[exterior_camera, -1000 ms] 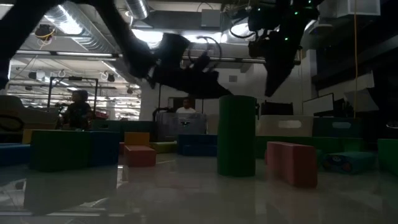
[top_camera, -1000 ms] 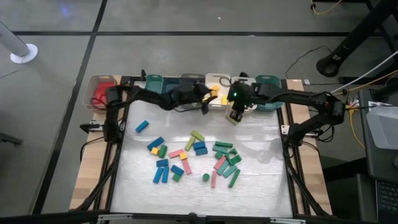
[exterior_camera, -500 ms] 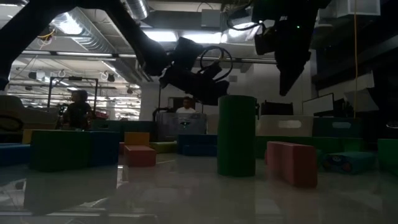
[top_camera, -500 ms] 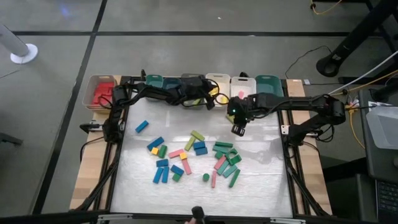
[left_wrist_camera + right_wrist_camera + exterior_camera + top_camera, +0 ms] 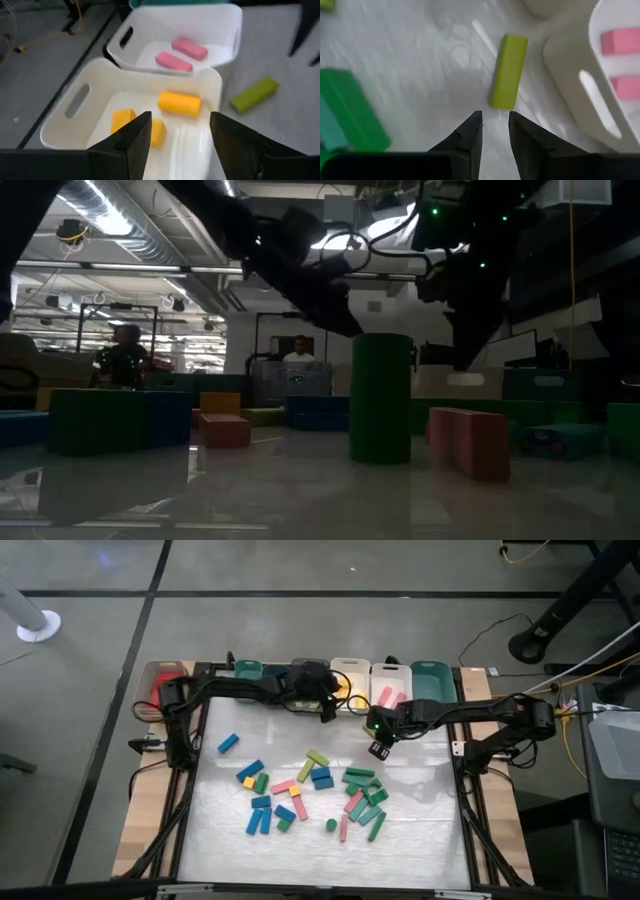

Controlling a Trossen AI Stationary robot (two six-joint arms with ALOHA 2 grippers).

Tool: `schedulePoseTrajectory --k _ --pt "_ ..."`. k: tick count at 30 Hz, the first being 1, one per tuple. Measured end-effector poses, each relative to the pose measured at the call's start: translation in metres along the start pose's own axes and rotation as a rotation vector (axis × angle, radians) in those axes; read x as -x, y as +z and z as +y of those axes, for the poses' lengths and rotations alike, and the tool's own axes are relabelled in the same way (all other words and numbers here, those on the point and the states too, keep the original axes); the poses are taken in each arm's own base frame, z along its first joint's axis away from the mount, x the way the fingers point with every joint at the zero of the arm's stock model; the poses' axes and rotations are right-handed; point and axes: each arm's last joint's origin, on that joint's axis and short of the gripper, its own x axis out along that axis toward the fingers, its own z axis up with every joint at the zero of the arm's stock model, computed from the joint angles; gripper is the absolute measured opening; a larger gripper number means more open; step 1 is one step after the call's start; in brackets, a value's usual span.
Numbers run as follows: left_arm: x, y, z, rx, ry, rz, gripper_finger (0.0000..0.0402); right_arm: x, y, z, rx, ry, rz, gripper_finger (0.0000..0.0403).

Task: Sort blocks
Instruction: Put the light green block into the grey bin

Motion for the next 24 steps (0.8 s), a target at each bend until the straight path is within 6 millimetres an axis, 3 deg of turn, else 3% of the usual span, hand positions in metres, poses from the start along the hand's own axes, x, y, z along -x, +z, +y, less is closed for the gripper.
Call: schedulePoseTrajectory --k 15,24 --pt "0.01 -0.009 -0.002 0.001 -0.035 0.145 0.0184 -0.027 -0.013 -0.002 -0.013 -0.004 -0.081 0.0097" --pt "0.01 -0.009 -0.002 0.0 -0.035 0.144 0.0184 -0.026 -0.006 0.001 0.008 0.026 -0.164 0.0097"
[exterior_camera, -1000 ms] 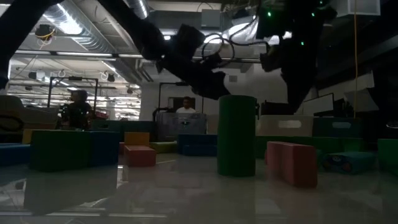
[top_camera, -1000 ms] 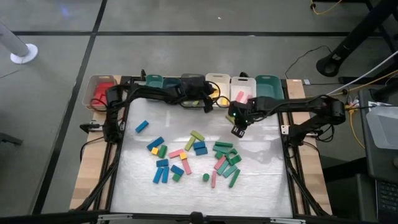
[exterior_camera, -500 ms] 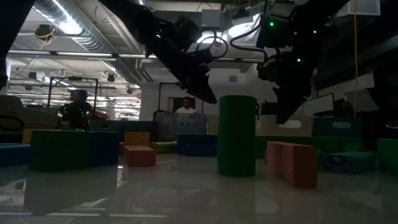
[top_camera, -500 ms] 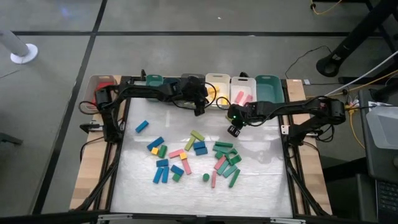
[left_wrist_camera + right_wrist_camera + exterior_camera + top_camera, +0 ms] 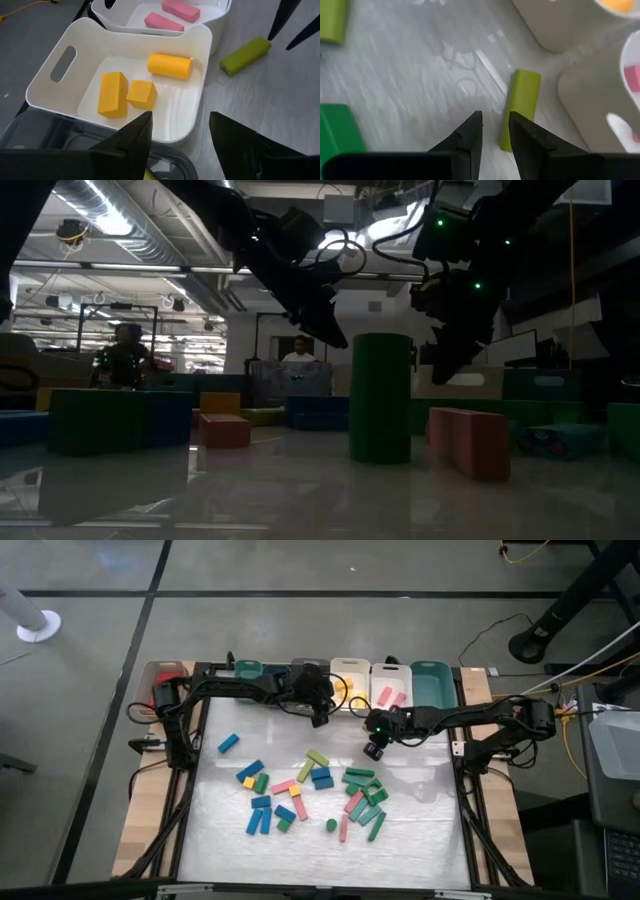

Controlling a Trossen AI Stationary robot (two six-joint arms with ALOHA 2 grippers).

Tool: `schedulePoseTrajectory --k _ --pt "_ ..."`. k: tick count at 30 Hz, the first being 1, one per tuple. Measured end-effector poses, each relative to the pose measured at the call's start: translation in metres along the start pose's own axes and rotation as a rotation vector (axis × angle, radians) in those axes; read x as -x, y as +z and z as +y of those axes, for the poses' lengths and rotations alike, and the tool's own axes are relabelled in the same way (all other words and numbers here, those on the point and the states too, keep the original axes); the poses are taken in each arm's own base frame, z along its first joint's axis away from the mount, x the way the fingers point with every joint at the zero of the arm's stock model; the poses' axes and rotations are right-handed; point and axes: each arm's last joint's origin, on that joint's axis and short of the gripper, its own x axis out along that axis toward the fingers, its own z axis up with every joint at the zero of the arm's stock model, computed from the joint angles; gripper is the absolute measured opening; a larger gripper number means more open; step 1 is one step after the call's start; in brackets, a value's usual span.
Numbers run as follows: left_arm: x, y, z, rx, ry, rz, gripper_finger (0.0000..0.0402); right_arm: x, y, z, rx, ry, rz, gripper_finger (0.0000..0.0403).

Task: Sort blocks
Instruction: Put the light green block into the grey bin

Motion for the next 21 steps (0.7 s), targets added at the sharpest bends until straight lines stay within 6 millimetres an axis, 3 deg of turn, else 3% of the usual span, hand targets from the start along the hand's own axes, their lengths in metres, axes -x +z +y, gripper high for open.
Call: schedulePoseTrajectory --k 5,15,21 --pt "0.0 0.0 0.0 -0.005 0.0 0.001 0.0184 0.0 -0.001 -0.001 -0.007 -0.01 0.006 0.011" --pt "0.0 0.0 0.0 -0.005 0.0 0.002 0.0184 -0.002 -0.001 -0.001 -0.08 -0.043 0.002 0.0206" --pt "0.0 -0.002 0.0 -0.002 -0.003 0.014 0.0184 -0.018 -0.007 0.0 -0.063 -0.093 0.07 0.0217"
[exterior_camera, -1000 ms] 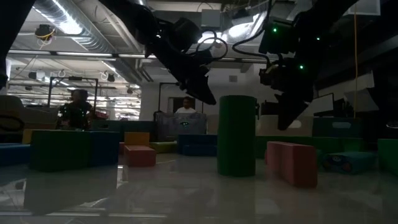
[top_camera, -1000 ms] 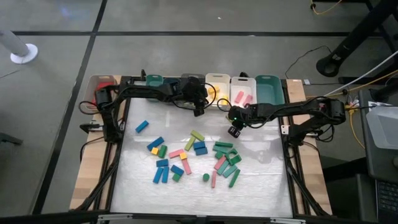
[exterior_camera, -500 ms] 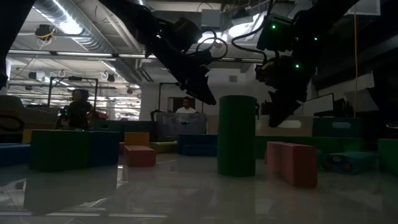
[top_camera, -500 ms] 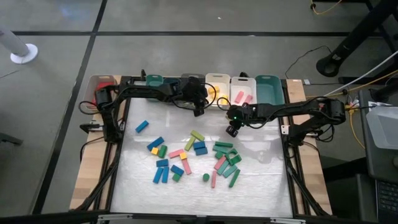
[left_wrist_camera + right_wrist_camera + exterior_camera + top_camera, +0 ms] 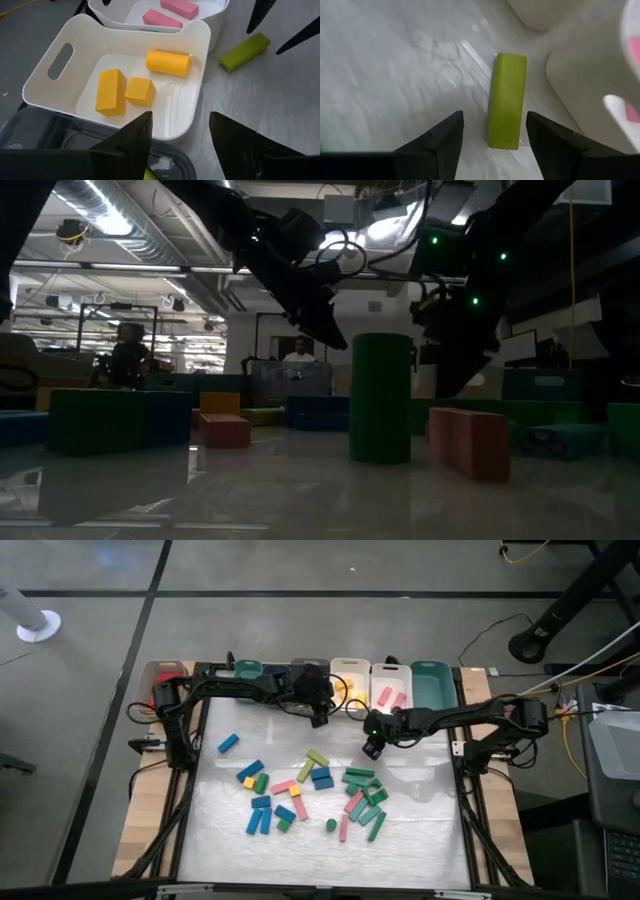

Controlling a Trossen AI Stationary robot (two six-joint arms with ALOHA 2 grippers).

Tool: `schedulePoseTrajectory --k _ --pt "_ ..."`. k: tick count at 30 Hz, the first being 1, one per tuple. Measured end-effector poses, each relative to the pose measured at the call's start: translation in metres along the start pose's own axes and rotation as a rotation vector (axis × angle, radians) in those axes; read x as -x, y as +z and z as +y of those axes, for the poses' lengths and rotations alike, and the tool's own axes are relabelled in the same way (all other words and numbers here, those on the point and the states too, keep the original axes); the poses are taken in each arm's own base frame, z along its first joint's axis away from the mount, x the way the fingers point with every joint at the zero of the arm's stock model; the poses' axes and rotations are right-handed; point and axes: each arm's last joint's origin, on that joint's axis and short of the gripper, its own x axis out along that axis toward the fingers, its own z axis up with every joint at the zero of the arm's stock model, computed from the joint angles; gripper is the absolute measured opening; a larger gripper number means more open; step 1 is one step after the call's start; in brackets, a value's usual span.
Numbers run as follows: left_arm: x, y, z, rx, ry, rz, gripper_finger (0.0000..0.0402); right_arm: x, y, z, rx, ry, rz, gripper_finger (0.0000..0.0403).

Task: Sort blocks
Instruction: Put the light green block into the grey bin

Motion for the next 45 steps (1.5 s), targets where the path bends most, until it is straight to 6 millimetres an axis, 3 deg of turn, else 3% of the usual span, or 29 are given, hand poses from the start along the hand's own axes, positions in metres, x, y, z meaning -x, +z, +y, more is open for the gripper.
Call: schedulePoseTrajectory --k 8,15,20,26,32,38,45 --pt "0.0 -0.004 -0.001 -0.001 -0.01 0.042 0.0184 -0.021 -0.004 0.002 0.025 -0.078 0.048 0.0214" --pt "0.0 -0.003 -0.004 0.037 -0.029 0.033 0.0184 -0.03 -0.006 0.006 0.021 -0.004 0.108 0.0211" --pt "0.007 0.001 -0.012 0.027 -0.049 0.023 0.0184 -0.031 -0.006 0.008 0.018 0.029 0.122 0.0168" --pt "0.035 0.008 -0.011 0.005 -0.059 0.033 0.0184 -0.031 -0.007 0.008 0.021 0.046 0.131 0.0096" --pt "0.07 0.011 -0.007 0.033 -0.06 0.068 0.0184 -0.024 0.002 0.012 0.024 0.089 0.15 0.0096" --pt "0.106 0.011 -0.005 0.055 -0.06 0.068 0.0184 -0.007 0.026 0.026 0.092 0.282 0.162 0.0108" --pt "0.145 -0.02 -0.01 0.131 -0.049 0.038 0.0184 0.016 0.06 0.035 0.222 0.331 0.01 0.01"
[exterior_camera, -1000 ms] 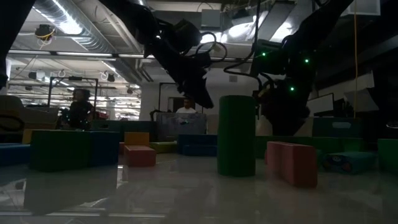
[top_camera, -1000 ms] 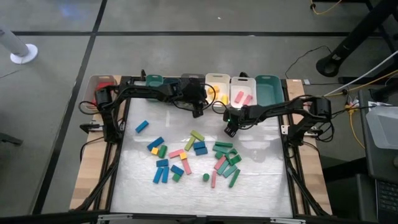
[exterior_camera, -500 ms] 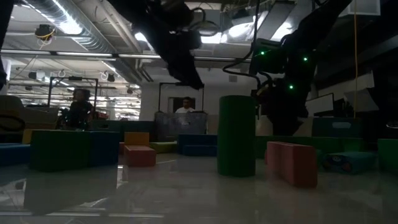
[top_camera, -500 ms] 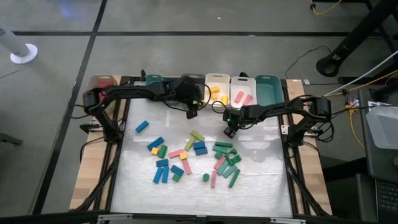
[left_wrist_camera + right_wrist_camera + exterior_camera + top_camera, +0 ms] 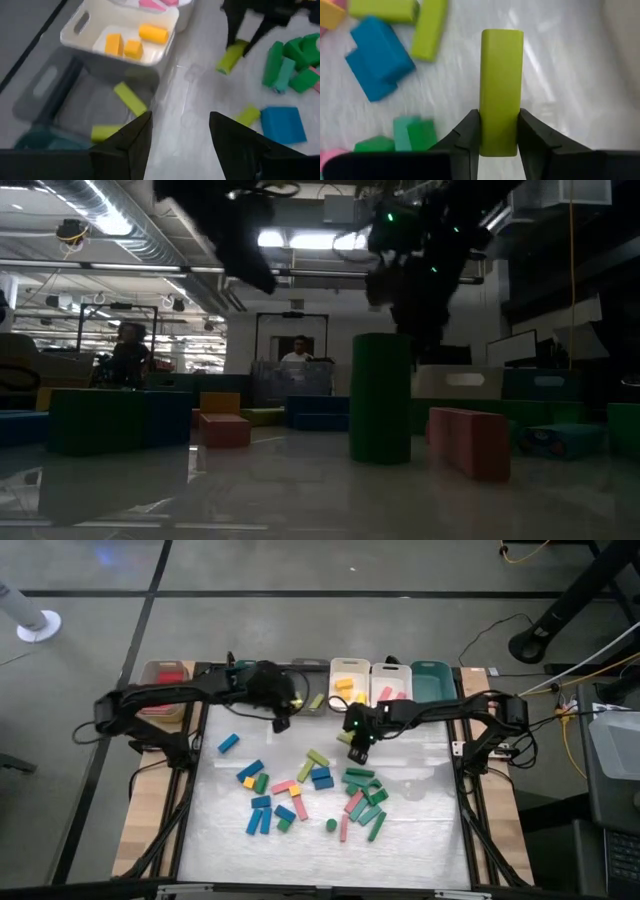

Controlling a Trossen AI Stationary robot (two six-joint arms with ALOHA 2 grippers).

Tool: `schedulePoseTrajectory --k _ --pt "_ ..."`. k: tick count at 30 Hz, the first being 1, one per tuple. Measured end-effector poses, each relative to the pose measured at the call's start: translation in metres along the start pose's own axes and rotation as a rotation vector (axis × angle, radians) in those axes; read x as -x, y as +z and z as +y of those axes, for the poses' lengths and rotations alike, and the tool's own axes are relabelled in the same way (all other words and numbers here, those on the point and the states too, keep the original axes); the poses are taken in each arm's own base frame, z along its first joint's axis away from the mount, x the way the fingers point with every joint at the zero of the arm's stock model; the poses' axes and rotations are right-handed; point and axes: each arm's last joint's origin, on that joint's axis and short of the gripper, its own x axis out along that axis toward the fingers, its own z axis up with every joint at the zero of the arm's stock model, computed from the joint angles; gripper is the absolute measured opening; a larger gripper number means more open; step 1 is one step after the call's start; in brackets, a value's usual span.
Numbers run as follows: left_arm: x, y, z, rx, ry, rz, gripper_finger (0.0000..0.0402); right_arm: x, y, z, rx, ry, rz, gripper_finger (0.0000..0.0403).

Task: Sort blocks
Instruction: Put the light green block into the grey bin, then put the blue block into the blue bin

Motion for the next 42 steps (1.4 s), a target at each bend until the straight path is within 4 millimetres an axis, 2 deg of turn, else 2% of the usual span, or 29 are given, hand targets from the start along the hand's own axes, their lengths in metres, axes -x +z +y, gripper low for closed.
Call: schedulePoseTrajectory --k 4,9,13,17,25,30,35,42 --pt "0.014 -0.031 -0.003 0.072 -0.001 0.004 0.0184 0.011 0.023 0.001 0.145 -0.119 -0.157 0.0108" --pt "0.015 -0.073 -0.01 0.19 -0.013 0.076 0.0184 0.019 0.048 -0.001 0.305 -0.206 -0.382 0.011" --pt "0.013 -0.102 -0.014 0.301 -0.002 0.205 0.0184 0.02 0.064 -0.013 0.33 -0.243 -0.516 0.011" --pt "0.013 -0.121 -0.015 0.418 0.03 0.33 0.0184 0.017 0.074 -0.031 0.308 -0.262 -0.589 0.0112" --pt "0.01 -0.136 -0.016 0.48 0.099 0.406 0.0184 -0.015 0.081 -0.067 0.265 -0.281 -0.614 0.0131" --pt "0.012 -0.145 -0.014 0.522 0.207 0.459 0.0184 -0.031 0.081 -0.079 0.247 -0.296 -0.603 0.0154" --pt "0.014 -0.16 -0.014 0.527 0.27 0.554 0.0184 -0.037 0.079 -0.081 0.243 -0.296 -0.579 0.0185" --pt "0.007 -0.183 -0.015 0.545 0.296 0.612 0.0184 -0.032 0.086 -0.08 0.243 -0.297 -0.602 0.0208"
